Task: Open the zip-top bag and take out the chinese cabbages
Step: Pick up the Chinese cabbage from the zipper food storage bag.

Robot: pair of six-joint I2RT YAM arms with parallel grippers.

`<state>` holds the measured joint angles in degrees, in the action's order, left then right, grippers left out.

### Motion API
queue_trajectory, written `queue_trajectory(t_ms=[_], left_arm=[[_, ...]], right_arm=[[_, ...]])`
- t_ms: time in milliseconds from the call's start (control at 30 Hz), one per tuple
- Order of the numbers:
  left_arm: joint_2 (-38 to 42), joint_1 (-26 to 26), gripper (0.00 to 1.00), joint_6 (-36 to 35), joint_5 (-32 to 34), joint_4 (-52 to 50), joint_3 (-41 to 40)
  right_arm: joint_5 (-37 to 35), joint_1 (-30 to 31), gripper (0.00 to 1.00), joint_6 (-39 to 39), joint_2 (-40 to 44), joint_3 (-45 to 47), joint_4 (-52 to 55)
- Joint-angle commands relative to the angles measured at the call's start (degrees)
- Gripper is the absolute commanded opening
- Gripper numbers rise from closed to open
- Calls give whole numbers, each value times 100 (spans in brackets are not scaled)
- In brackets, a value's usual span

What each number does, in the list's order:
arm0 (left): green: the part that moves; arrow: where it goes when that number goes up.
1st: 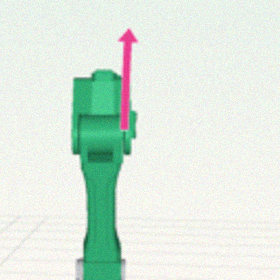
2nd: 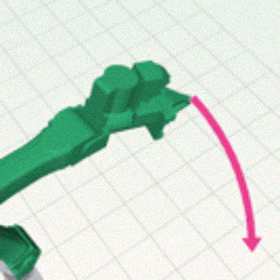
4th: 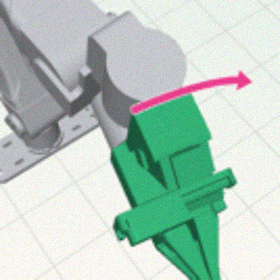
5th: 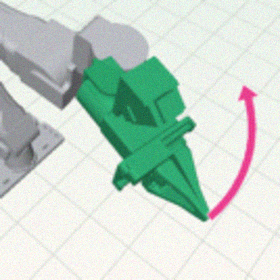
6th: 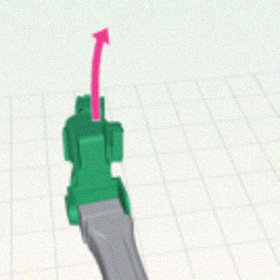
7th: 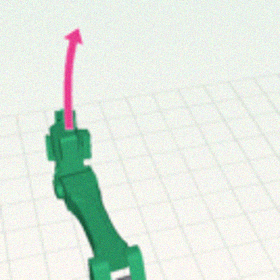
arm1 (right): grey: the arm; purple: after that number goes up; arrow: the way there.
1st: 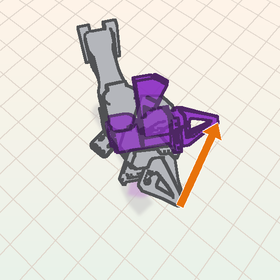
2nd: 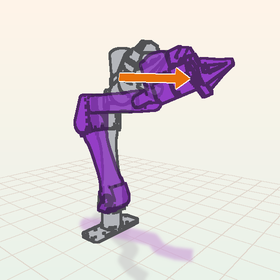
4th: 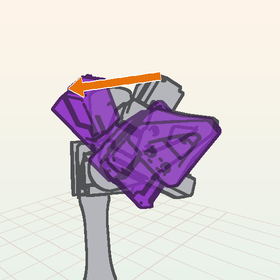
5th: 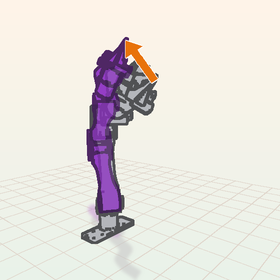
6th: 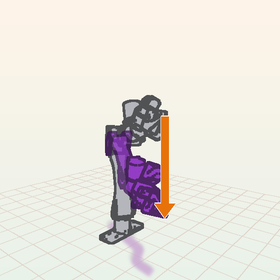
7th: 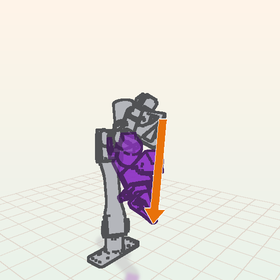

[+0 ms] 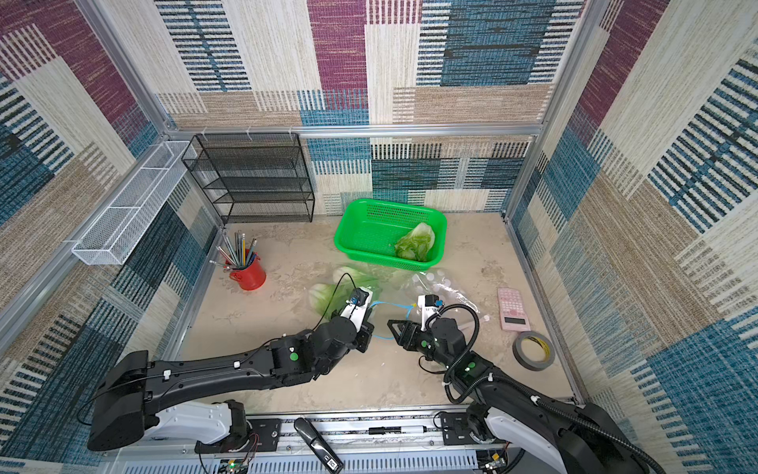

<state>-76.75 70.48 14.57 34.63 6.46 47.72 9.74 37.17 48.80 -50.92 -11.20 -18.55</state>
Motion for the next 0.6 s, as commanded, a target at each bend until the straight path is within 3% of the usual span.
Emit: queue_trajectory(t_ms=[0, 200, 333, 567], left_arm=[[-158, 270, 0, -217, 554, 773, -119], [-430, 691, 0, -867, 1288, 1893, -311], [-651, 783, 0, -1188, 1318, 2485, -339], [-698, 783, 0, -1248, 1135, 2641, -403]], right_arm=[[-158, 10, 49, 161, 94, 7, 413], [-156, 3, 51, 61, 235, -149, 843], [-52, 10, 54, 64, 509, -163, 626], [-51, 3, 54, 101, 978, -402, 782]])
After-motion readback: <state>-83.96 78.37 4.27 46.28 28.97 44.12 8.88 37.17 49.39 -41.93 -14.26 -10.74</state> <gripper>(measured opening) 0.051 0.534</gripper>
